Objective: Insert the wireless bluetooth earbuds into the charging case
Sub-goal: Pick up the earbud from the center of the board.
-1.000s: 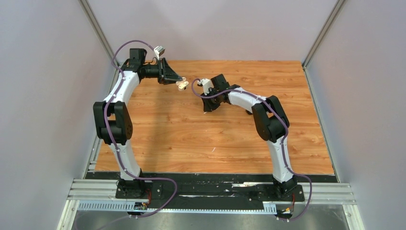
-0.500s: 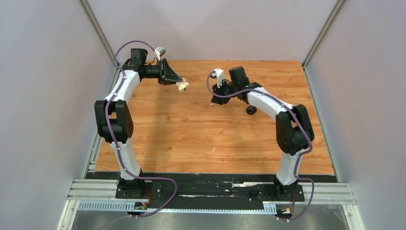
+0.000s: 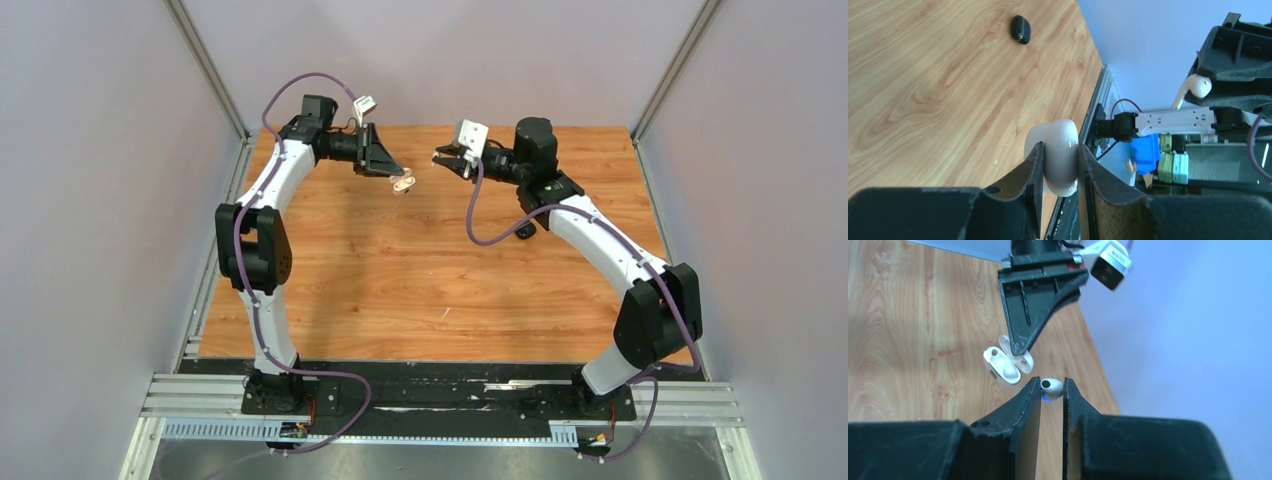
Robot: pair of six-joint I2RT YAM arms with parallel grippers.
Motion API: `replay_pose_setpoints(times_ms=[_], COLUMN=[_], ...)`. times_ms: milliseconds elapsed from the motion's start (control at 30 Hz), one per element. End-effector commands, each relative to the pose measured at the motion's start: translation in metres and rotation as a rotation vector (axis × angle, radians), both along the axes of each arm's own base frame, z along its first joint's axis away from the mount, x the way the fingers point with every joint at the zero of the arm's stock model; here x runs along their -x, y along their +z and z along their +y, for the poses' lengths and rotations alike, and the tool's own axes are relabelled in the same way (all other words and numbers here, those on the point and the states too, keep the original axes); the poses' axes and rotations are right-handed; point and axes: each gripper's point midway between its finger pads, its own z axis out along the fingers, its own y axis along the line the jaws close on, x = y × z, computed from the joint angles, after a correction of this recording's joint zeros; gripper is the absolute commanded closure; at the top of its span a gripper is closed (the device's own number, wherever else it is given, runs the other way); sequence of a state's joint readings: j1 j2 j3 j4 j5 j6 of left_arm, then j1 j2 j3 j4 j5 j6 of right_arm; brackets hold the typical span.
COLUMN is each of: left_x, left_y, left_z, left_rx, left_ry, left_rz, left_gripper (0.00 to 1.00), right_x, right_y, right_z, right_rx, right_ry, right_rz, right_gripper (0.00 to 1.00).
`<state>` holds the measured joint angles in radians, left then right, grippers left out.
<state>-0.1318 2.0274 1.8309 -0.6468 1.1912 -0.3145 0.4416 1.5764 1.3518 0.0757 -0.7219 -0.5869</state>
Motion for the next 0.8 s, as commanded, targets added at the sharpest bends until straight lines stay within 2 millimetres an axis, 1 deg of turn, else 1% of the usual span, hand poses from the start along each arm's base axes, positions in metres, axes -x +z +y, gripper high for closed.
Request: replay_pose_setpoints(times_ms=[0, 67, 167, 200, 233, 300, 400, 467, 500, 533, 567, 600, 633, 667, 767], left_x=[0.008, 0.011, 0.017, 0.018, 0.019, 0.019, 0.016, 0.01, 0.002, 0.002, -0.005, -0.006, -0.011, -0.011, -0.013], left_y=[0.021, 0.026, 0.036, 0.037, 0.041, 0.044, 0.041, 0.032, 0.026, 0.021, 0.014, 0.01, 0.004, 0.002, -0.005], left_z=[-0.015, -0.02, -0.028, -0.029, -0.031, -0.032, -0.032, -0.029, -0.026, -0.023, -0.018, -0.014, -0.009, -0.006, 0.001], left_rx=[0.082, 0.105, 0.159, 0.169, 0.187, 0.201, 0.189, 0.153, 0.119, 0.096, 0.061, 0.039, 0.009, -0.004, -0.036], left_ry=[-0.108, -0.135, -0.183, -0.191, -0.204, -0.211, -0.187, -0.14, -0.101, -0.081, -0.047, -0.029, -0.002, 0.007, 0.029], left_rz=[-0.076, -0.077, -0.069, -0.06, -0.058, -0.049, -0.037, -0.013, -0.031, -0.007, -0.032, -0.019, -0.037, -0.027, -0.032], left_gripper=[1.0, 1.0, 1.0, 1.0, 1.0, 1.0, 1.0, 1.0, 1.0, 1.0, 1.0, 1.0, 1.0, 1.0, 1.0], right_x=[0.025, 0.033, 0.042, 0.046, 0.048, 0.049, 0.046, 0.044, 0.044, 0.046, 0.048, 0.052, 0.054, 0.056, 0.051], right_y=[0.031, 0.033, 0.032, 0.031, 0.03, 0.028, 0.024, 0.015, 0.007, -0.001, -0.012, -0.023, -0.039, -0.061, -0.116], right_z=[0.015, 0.019, 0.026, 0.028, 0.03, 0.033, 0.03, 0.023, 0.017, 0.011, 0.005, -0.001, -0.007, -0.013, -0.028], right_rx=[-0.029, -0.041, -0.054, -0.055, -0.056, -0.056, -0.046, -0.031, -0.024, -0.017, -0.006, 0.006, 0.022, 0.043, 0.097], right_ry=[0.171, 0.223, 0.304, 0.333, 0.35, 0.362, 0.334, 0.3, 0.288, 0.279, 0.273, 0.269, 0.261, 0.249, 0.211], right_rz=[-0.276, -0.306, -0.275, -0.266, -0.264, -0.261, -0.236, -0.189, -0.154, -0.122, -0.085, -0.055, -0.014, 0.037, 0.184], right_gripper=[1.0, 1.0, 1.0, 1.0, 0.99, 0.99, 1.0, 1.0, 1.0, 1.0, 1.0, 1.0, 1.0, 1.0, 1.0])
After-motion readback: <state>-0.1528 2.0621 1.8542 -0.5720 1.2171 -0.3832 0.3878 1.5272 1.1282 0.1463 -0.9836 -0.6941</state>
